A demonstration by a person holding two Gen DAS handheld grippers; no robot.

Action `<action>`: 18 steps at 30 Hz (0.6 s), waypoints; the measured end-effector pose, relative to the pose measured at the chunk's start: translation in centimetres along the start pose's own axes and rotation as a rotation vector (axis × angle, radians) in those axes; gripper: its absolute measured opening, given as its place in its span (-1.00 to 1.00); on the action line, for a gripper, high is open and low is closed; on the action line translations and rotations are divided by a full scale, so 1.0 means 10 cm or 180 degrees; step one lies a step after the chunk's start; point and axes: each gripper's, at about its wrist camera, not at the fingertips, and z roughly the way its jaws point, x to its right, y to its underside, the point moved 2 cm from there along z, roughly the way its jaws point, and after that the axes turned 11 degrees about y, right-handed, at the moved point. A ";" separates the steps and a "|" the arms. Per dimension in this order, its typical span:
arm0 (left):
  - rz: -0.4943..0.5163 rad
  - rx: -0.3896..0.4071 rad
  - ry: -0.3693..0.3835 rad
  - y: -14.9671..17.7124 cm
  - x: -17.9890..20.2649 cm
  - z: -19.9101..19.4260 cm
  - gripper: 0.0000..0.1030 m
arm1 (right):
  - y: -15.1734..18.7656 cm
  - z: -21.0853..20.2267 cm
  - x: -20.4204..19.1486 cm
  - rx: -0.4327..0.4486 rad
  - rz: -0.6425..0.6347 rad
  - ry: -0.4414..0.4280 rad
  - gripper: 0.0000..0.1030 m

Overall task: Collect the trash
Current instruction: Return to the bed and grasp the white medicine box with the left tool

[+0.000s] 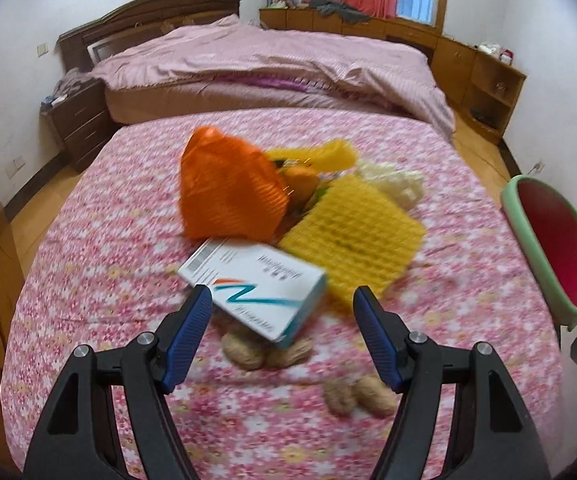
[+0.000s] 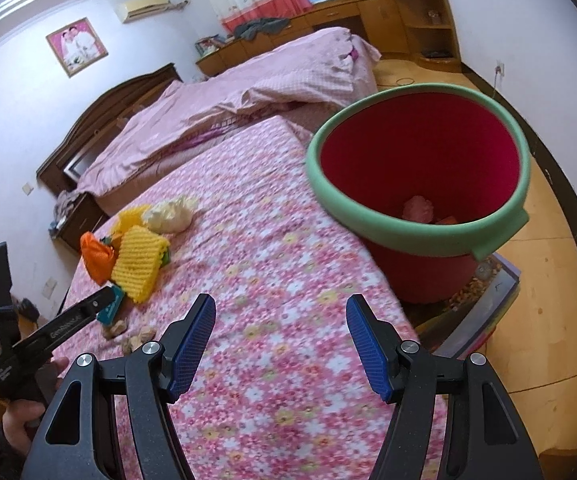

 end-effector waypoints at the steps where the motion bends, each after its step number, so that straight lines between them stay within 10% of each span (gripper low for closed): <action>1: -0.0038 -0.0029 -0.0031 0.02 -0.06 0.03 0.41 | 0.01 0.01 -0.02 -0.0012 -0.0017 0.0011 0.34; 18: -0.0528 0.0000 -0.0201 0.21 -0.84 -0.15 0.41 | 0.07 0.21 -0.30 -0.0181 -0.0256 -0.0005 0.35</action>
